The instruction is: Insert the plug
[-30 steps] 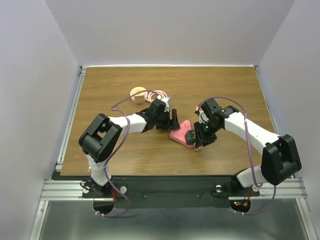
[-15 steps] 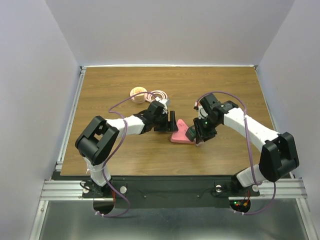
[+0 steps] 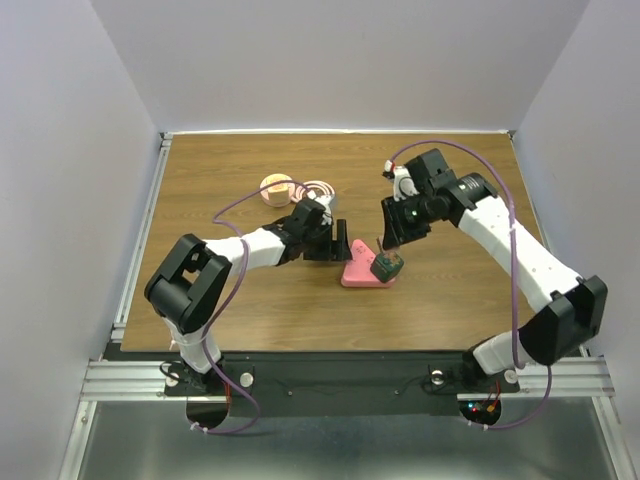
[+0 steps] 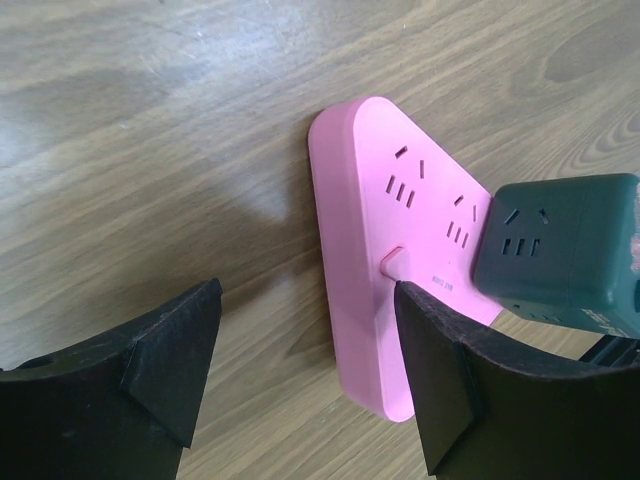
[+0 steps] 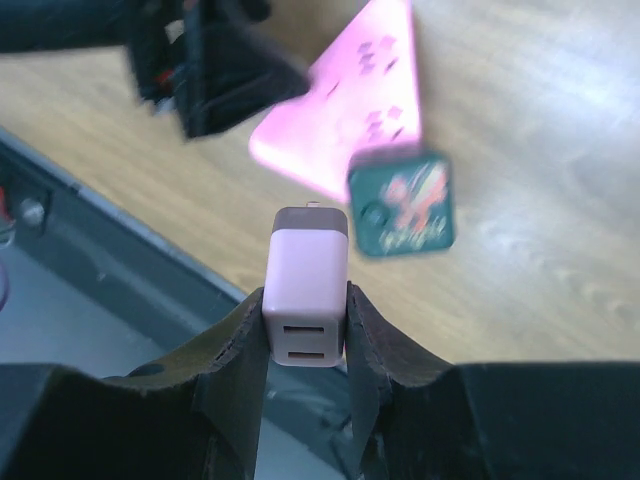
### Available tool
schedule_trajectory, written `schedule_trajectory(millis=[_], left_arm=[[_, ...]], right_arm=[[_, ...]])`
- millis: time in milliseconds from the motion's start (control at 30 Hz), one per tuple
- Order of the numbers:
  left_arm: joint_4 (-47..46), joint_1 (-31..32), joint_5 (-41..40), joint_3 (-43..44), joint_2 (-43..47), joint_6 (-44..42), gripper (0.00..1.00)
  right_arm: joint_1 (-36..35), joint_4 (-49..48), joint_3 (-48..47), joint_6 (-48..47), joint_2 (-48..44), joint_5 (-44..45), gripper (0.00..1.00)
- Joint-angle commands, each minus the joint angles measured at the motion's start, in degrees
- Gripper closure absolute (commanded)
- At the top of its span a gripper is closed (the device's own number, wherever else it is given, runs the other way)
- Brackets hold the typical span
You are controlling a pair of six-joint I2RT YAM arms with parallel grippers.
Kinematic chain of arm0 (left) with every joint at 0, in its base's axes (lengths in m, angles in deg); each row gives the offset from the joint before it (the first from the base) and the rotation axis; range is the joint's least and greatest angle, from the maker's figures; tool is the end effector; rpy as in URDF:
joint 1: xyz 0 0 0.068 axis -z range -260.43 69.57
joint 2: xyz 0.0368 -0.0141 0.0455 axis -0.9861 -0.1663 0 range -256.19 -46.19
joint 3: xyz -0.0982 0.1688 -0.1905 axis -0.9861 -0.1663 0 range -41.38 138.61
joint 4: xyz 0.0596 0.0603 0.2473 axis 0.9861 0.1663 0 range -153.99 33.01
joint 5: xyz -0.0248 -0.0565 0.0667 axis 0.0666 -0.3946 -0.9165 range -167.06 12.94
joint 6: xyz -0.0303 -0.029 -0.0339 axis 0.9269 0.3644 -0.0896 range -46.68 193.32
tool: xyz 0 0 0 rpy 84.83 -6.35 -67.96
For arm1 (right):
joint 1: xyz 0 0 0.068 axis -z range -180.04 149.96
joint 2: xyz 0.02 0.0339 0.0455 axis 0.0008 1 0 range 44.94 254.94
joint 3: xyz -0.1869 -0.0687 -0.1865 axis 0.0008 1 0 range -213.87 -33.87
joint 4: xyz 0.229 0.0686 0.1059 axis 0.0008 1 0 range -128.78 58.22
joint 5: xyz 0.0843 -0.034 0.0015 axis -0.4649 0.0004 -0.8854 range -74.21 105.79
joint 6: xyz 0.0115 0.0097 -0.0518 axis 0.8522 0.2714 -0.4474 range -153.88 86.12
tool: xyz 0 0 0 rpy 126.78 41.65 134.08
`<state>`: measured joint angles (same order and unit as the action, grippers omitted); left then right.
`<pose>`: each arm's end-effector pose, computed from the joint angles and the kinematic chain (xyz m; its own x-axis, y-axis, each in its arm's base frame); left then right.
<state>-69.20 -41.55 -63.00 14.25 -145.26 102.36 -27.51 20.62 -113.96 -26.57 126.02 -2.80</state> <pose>0.2796 -0.2364 0.1822 -0.7888 0.0312 -0.6139 0.4285 0.7439 -0.5128 0.2417 0.1383 0.3364 -0.8385 -0.3000 -0.4549 -0.4741 0.8131 0.3377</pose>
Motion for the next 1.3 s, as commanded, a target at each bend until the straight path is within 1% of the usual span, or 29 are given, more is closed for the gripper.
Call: schedule_trajectory(millis=[0, 33, 100, 133, 233, 267, 333, 400, 600, 800, 967, 1267], left_arm=[[0.38, -0.47, -0.27, 1.05, 4.58, -2.23, 0.19], [0.20, -0.55, 0.08, 0.97, 4.85, -2.40, 0.20], [-0.58, -0.47, 1.48, 0.27, 6.60, -2.84, 0.20], [-1.02, -0.46, 1.93, -0.26, 6.61, -2.85, 0.20], [-2.25, -0.46, 3.77, -2.28, 8.01, -2.76, 0.19], [-2.52, -0.38, 4.12, -2.72, 8.10, -3.11, 0.18], [-2.96, -0.03, 4.83, -4.30, 8.62, -3.28, 0.13], [-3.14, 0.06, 5.35, -5.97, 9.33, -3.29, 0.11], [-4.45, -0.02, 7.55, -8.79, 8.89, -3.46, 0.09], [-7.18, 0.15, 10.54, -9.32, 7.49, -1.71, 0.10], [-9.81, 0.15, 13.44, -9.58, 6.26, -0.21, 0.12], [-10.52, 0.50, 15.73, -9.76, 3.36, -0.30, 0.17]], right_arm=[[-0.05, -4.46, -6.89, -4.13, 6.53, 5.92, 1.00], [0.04, -4.73, -8.22, -5.02, 8.03, 6.28, 1.00], [0.57, -4.90, -12.25, -8.25, 14.51, 6.11, 1.00], [0.57, -4.82, -12.28, -9.15, 14.55, 6.02, 1.00], [1.36, -4.73, -17.44, -11.61, 21.29, 5.94, 1.00], [1.53, -4.64, -18.16, -11.97, 21.31, 5.50, 1.00], [1.89, -4.64, -19.04, -13.11, 23.59, 3.13, 0.99], [1.97, -4.47, -20.10, -14.08, 25.17, 1.29, 1.00], [1.97, -2.97, -19.14, -16.27, 27.20, -5.13, 1.00], [1.89, -1.74, -19.22, -16.63, 29.48, -6.72, 1.00], [1.80, -0.42, -19.92, -16.54, 30.98, -6.37, 1.00], [1.27, 0.54, -17.82, -15.05, 30.81, -5.06, 1.00]])
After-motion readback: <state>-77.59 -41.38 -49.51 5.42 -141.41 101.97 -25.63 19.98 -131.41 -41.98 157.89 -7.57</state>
